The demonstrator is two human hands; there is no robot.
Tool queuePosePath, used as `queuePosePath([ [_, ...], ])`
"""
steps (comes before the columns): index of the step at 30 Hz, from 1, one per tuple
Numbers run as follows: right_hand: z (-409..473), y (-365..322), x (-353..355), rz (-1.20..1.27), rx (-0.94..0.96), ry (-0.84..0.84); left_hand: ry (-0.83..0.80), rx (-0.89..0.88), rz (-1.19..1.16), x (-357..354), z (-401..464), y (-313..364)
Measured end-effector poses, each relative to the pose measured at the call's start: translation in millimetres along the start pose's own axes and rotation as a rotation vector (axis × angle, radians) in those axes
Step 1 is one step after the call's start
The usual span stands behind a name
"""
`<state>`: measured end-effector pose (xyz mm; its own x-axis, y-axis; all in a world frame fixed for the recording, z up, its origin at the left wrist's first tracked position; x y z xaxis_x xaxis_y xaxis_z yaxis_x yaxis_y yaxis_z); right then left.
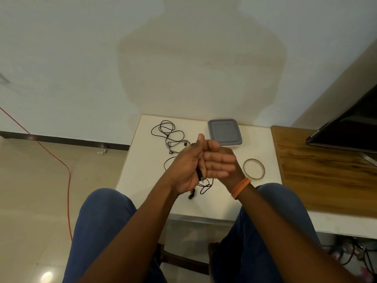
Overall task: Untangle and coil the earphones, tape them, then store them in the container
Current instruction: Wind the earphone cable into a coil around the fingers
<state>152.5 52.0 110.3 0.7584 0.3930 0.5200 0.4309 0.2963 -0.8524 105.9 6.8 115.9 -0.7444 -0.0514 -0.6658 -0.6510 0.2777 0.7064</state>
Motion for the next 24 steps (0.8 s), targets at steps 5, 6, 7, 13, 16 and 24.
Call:
queuePosePath([
  [5, -4.6, 15.0, -20.2, 0.141, -0.135, -0.083, 0.174, -0.212, -0.201, 26.4, 10.6, 28.8],
  [6, -6.0, 14.9, -23.4, 0.166, -0.134, -0.116, 0.223, -0.246, -0.220, 34.6, 11.6, 32.9],
  [7, -7.6, 11.0, -26.8, 0.155, -0.099, -0.152, 0.276, -0.273, -0.221, 43.0, 12.3, 36.0],
  [13, -14.7, 1.0, -40.8, -0.075, 0.015, -0.259, 0.563, -0.325, 0.135, 81.5, 5.0, 43.7],
  [16, -18.2, -4.1, -40.1, -0.141, 0.062, -0.280, 0.615, -0.340, 0.339, 88.6, 3.8, 43.8],
  [24, -14.7, -10.7, -18.7, -0.265, 0.186, -0.245, 0.613, -0.071, 0.969, 92.1, 5.0, 19.9],
])
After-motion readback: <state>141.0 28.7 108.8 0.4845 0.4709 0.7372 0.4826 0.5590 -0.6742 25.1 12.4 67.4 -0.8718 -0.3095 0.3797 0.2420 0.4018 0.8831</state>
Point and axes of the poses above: each hand's wrist, its own z-axis towards the middle knuckle, its own x-axis out of the back of the hand, y = z × x, the point moved 9 cm from there along z, towards the middle knuckle, and after that the axes turned 4 degrees about y, right-handed, at the moved point
